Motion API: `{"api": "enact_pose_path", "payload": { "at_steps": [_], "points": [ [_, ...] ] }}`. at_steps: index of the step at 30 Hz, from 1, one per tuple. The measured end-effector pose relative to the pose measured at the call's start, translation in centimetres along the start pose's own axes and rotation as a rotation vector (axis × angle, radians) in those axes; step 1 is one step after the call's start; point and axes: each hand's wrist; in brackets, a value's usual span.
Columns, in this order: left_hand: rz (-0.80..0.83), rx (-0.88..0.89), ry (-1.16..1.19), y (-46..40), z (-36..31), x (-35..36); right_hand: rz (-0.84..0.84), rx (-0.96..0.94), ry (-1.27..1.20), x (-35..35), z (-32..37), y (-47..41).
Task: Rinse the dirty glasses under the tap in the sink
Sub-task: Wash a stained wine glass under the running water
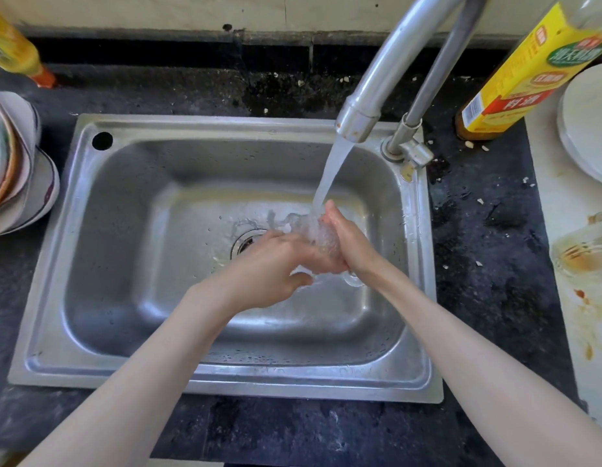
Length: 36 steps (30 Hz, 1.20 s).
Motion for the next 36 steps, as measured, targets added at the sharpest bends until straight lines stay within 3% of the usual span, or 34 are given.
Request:
{"api": "enact_pose_path", "payload": {
  "at_steps": [3, 6, 8, 11, 14, 17, 20, 21, 23, 26, 29, 33, 34, 36],
  "points": [
    [-0.125, 0.039, -0.006, -0.3, 0.2, 0.1, 0.155, -0.027, -0.058, -0.2, -0.7, 0.0],
    [-0.318, -0.111, 0.117, -0.6, -0.1, 0.2, 0.022, -0.143, -0.047, 0.1, -0.9, 0.9],
    [-0.374, -0.106, 0.198, -0.5, -0.4, 0.4, -0.123, -0.183, 0.042, 0.4, -0.8, 1.2],
    [-0.092, -0.027, 0.143, -0.2, -1.2, -0.2, -0.150, -0.075, -0.008, 0.4, -0.7, 0.6],
    [0.114, -0.085, -0.040, -0.1, -0.8, -1.4, 0.097, 0.013, -0.006, 0.0, -0.5, 0.4],
    [-0.055, -0.154, 0.011, -0.2, -0.8, -1.4, 0.119, -0.058, -0.084, 0.4, -0.6, 1.1],
    [-0.295, -0.207, 0.241, -0.1, -0.7, -0.6, -0.035, -0.155, -0.013, 1.6, -1.2, 1.7],
    [-0.279, -0.197, 0.270, 0.0, -0.7, -0.4, -0.091, -0.148, 0.025, 2.0, -1.2, 1.9],
    [-0.081, -0.159, 0.244, 0.5, -0.5, -0.5, -0.147, -0.108, 0.083, 1.9, -1.1, 1.7],
    [0.188, -0.135, 0.153, 1.1, -0.3, -0.8, 0.037, -0.001, 0.082, 0.8, -0.7, 1.6],
    [0.070, -0.144, 0.151, 0.7, -0.4, -0.6, 0.150, 0.055, -0.006, 0.5, -0.8, 1.8],
    [-0.252, -0.207, 0.203, -0.1, -0.7, 0.3, 0.005, -0.144, 0.021, 1.4, -0.9, 2.1],
    [-0.253, -0.195, 0.205, 0.0, -1.0, 0.4, -0.036, -0.133, 0.027, 1.4, -1.0, 2.1],
    [-0.089, -0.137, 0.201, 0.3, -1.0, 0.1, -0.049, -0.065, 0.019, 1.0, -0.9, 2.1]
  ]
}}
Point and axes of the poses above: each hand's wrist, its own y-axis away from the middle knuckle, its own x-axis out of the palm, z = x × y, and after that the axes turned 10 degrees about y, right-handed
